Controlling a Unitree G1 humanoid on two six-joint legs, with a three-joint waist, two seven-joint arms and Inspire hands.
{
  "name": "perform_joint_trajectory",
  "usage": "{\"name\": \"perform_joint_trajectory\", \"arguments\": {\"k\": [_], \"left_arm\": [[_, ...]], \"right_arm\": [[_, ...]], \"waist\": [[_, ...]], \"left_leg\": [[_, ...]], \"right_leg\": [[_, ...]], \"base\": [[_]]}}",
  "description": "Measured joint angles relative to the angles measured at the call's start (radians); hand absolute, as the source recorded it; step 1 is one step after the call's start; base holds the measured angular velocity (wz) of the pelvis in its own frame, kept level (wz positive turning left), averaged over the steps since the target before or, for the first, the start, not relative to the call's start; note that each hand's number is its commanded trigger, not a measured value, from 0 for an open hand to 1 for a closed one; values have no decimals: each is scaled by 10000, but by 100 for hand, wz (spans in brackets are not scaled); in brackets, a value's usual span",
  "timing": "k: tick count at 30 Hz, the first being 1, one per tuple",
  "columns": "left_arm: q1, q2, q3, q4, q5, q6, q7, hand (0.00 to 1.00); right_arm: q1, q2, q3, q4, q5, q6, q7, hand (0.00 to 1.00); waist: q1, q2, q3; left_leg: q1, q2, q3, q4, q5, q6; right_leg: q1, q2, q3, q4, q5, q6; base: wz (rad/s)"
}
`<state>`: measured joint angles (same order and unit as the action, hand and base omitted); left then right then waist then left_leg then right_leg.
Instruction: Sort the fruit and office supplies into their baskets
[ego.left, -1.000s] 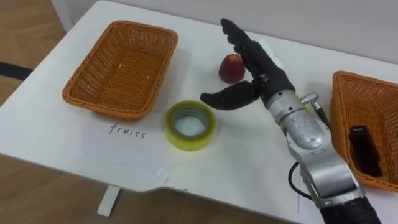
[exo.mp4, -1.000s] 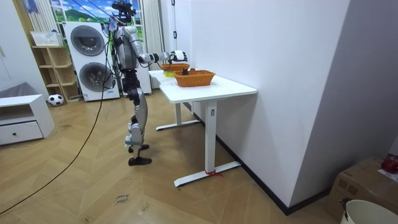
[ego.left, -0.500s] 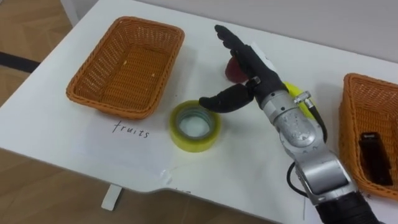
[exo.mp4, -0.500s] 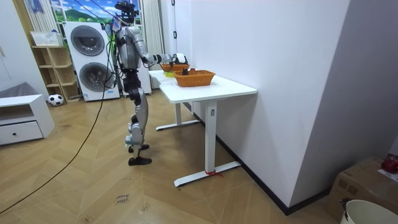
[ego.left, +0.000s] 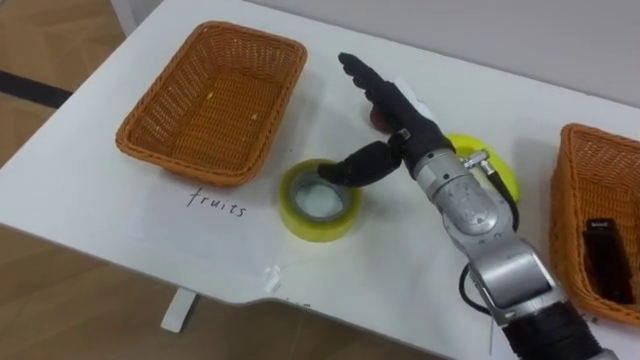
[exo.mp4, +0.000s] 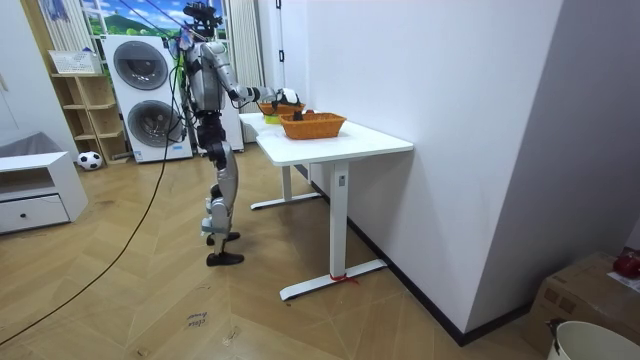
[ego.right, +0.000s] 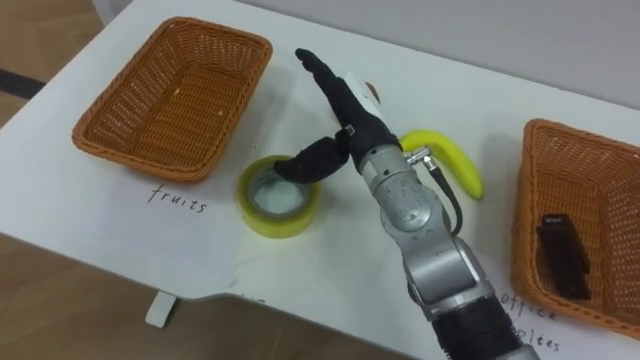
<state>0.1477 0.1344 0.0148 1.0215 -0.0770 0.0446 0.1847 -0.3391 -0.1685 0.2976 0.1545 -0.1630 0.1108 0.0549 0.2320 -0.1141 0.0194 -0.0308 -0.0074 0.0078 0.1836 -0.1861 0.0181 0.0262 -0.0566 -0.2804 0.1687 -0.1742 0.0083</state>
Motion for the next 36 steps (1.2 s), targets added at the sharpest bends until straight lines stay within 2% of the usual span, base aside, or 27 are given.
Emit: {"name": "perform_joint_trajectory", "arguments": {"k": [4,12,25,36], "left_arm": [[-30,3,2,-1,20,10,0,0],[-18,17,6,5,10,208,-15,0],[-36,207,-6,5,-3,390,-384,0],[-387,218,-98,-14,-3,433,-653,0]], "right_arm": [[-16,0,88,20,-130,0,17,0],[-33,-40,528,532,-597,166,2,0],[-125,-44,749,1030,-812,238,60,0],[-475,2,928,1871,-1041,296,509,0]], "waist": [[5,-15,-12],[242,-47,-26],[217,-122,-24],[225,-144,-39]], "left_leg": [[-93,-3,-44,10,3,0],[-118,-43,-123,38,32,6],[-189,-47,-157,44,39,16],[-249,-50,-150,48,44,18]], "right_leg": [[-45,-10,-238,2,0,0],[-53,-51,-288,-3,-1,3],[-48,-67,-439,-2,-1,3],[-130,-56,-392,-27,-1,3]], "base": [[5],[2],[1],[0]]}}
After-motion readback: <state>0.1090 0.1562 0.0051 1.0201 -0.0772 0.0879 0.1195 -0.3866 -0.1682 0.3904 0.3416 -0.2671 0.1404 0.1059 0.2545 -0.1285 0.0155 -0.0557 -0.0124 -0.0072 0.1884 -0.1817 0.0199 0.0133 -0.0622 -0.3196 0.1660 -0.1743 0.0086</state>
